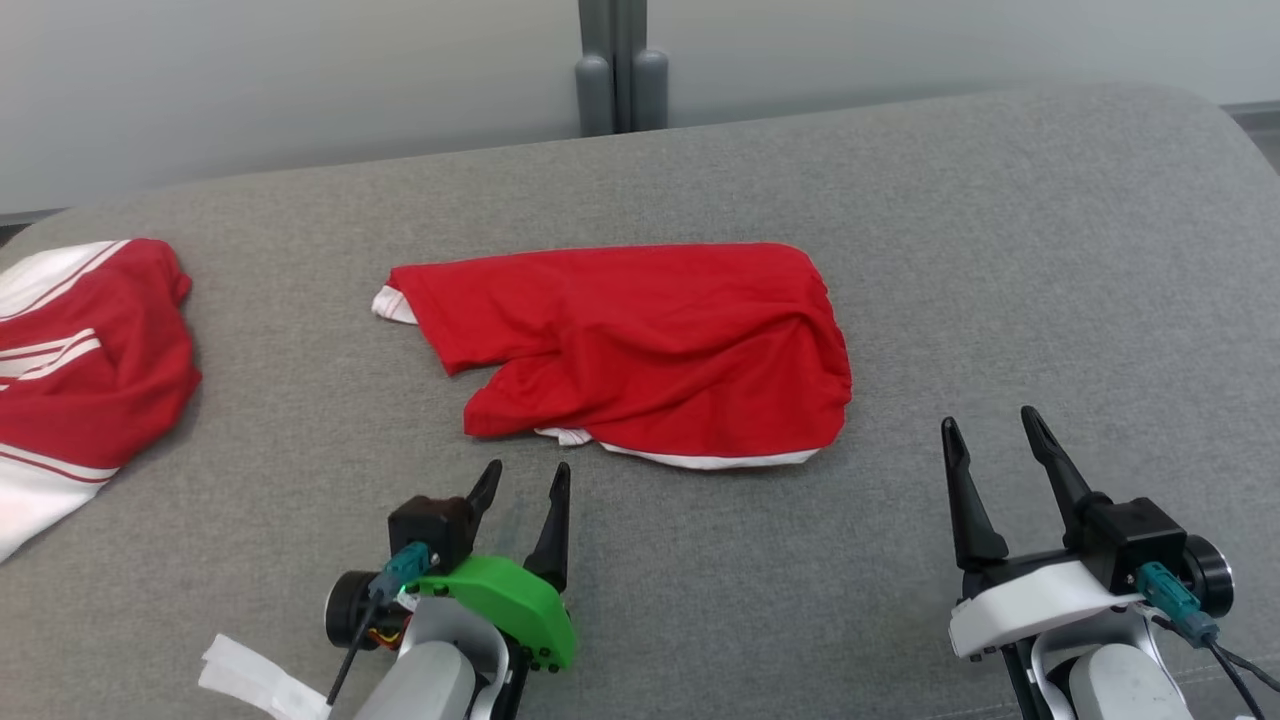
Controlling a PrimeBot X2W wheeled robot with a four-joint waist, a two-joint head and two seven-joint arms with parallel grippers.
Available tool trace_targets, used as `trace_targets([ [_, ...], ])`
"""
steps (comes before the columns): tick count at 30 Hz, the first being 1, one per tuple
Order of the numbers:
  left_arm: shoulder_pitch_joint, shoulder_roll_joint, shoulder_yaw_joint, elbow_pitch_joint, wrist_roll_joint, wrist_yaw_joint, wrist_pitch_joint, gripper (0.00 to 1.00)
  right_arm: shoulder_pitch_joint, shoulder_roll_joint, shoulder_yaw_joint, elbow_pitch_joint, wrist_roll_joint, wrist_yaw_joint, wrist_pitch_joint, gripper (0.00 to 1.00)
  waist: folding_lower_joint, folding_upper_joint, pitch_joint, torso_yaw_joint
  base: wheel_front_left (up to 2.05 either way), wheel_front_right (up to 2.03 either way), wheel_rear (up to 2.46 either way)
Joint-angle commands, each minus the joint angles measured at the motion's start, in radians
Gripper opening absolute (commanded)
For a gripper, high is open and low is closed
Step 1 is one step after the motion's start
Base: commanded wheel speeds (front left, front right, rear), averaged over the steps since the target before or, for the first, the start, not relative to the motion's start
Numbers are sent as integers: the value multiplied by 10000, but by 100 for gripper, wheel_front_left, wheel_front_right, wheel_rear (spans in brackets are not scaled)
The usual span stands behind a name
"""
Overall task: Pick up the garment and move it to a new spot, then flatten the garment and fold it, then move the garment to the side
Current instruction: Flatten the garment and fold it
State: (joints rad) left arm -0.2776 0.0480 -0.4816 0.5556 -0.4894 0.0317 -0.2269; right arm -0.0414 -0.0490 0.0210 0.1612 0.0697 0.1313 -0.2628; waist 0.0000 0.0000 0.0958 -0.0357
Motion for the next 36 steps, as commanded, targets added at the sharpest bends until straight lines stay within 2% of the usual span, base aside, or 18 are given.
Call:
trace_targets([
  [1,-387,45,-49,302,-103,84,-25,100,-152,-27,10,-23,44,-10,-31,100,0,0,592,-595,0,0,0],
  [7,-1474,47,-202,1856,-594,177,-146,100,-386,-24,-55,-68,145,-10,-31,100,0,0,1141,-1144,0,0,0],
  [15,-2157,47,-208,2843,-928,46,-350,100,-487,-22,-160,-129,247,-10,-31,100,0,0,1407,-1380,0,0,0],
  [16,-2179,47,-230,2906,-958,36,-342,89,-491,-24,-162,-128,262,-10,-31,100,0,0,1408,-1384,0,0,0],
  [17,-2215,46,-250,2983,-986,5,-340,51,-492,-24,-165,-127,270,-10,-31,100,0,0,1404,-1384,0,0,0],
  [18,-2255,44,-285,3022,-992,-51,-337,18,-495,-24,-174,-128,273,-10,-31,100,0,0,1395,-1375,0,0,0],
  [19,-2282,38,-293,2993,-1043,-80,-348,0,-493,-24,-199,-126,289,-10,-31,100,0,0,1379,-1348,0,0,0],
  [26,-2016,47,72,1880,-621,-14,-372,0,-366,-25,-358,-75,330,-10,-31,100,0,0,1139,-947,0,0,0],
  [36,-1049,109,550,-1029,460,-88,-377,0,-110,-25,-389,72,380,-10,-31,100,0,0,396,-230,0,0,0],
])
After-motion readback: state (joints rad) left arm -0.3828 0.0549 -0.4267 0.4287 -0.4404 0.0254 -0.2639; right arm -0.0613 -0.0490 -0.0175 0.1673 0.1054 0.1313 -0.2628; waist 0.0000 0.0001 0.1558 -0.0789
